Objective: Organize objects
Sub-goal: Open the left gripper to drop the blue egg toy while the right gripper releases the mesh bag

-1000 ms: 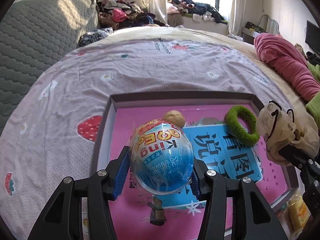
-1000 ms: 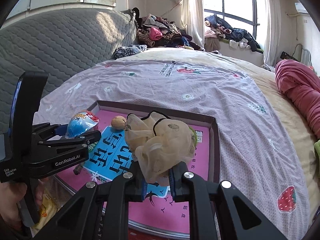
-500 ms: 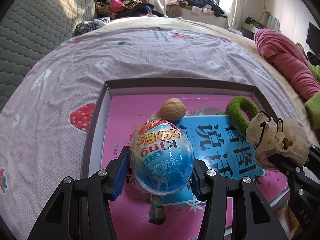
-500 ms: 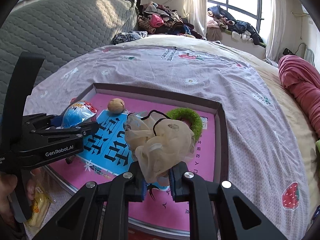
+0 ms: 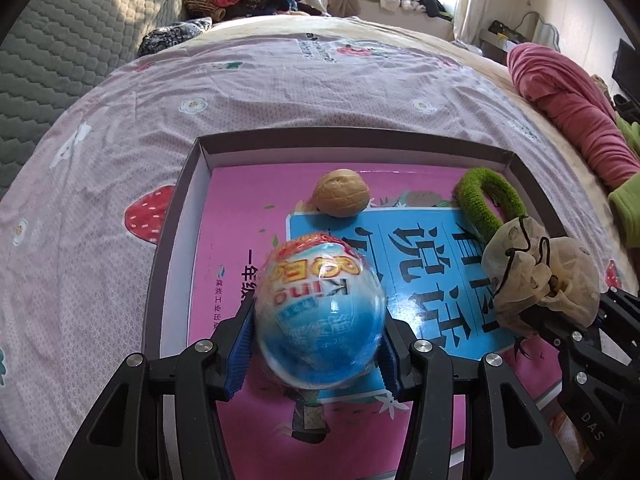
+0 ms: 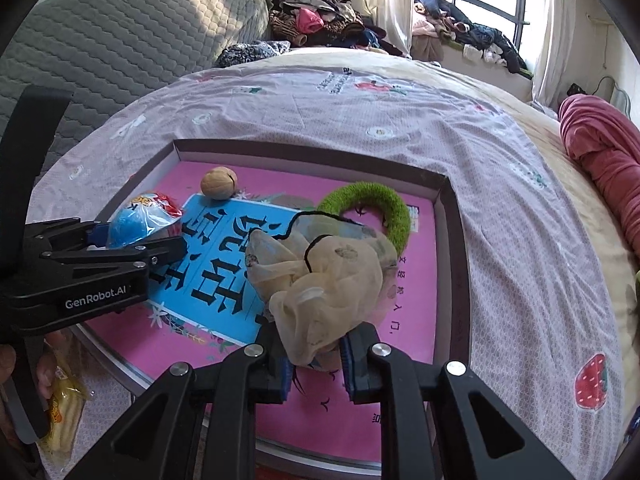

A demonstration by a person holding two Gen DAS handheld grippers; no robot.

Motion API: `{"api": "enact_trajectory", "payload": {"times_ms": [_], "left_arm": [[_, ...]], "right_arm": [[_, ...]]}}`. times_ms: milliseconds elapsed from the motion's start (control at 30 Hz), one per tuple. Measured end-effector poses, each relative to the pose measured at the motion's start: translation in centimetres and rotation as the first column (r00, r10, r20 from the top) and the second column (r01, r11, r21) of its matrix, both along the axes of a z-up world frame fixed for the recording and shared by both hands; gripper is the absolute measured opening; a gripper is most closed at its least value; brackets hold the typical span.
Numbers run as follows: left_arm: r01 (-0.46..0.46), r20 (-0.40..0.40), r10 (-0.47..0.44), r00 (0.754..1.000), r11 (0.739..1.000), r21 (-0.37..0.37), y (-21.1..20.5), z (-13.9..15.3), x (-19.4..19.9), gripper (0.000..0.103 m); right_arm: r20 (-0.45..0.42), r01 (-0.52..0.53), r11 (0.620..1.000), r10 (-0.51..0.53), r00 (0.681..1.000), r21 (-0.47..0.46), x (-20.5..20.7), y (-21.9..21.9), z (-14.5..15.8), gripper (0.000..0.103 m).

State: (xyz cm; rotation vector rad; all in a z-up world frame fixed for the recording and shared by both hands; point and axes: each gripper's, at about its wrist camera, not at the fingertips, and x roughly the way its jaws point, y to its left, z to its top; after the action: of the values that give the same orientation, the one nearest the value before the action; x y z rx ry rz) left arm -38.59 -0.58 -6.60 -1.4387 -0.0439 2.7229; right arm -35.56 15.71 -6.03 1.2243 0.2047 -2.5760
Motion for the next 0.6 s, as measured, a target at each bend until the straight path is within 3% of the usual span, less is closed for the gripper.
{"api": "enact_trajectory", "payload": {"times_ms": [133,267,333,600], "left_arm": [[0.003,0.003,-0.003,1.0,1.0,-0.005,0.09,-0.02,0.03,0.056],[0.0,0.017,0.0,1.0,1.0,-0.019,0.05,-0.21,0.03,0.071],[0.0,0.022,0.001,1.0,1.0,-0.028,0.06,-0.25,0.1,0.072],[0.004,0.047,-0.002,0.999,0.999,-0.032,-0.07,-0.28,0.22,0.078]], "right_arm": [[0.006,0.001,1.0,-0.001,1.0,0.001,-0.01,-0.08,-0.18,0.022],[0.019,0.002,1.0,-0.002,1.0,0.005,-0.16,-0.02,-0.47,0.026],[0.02,0.004,1.0,-0.005,1.0,0.012,-0.22,-0.01,-0.56,0.028],[0.02,0.015,1.0,-0.015,1.0,0.011,-0.19,0.06,-0.41,0.053]]}}
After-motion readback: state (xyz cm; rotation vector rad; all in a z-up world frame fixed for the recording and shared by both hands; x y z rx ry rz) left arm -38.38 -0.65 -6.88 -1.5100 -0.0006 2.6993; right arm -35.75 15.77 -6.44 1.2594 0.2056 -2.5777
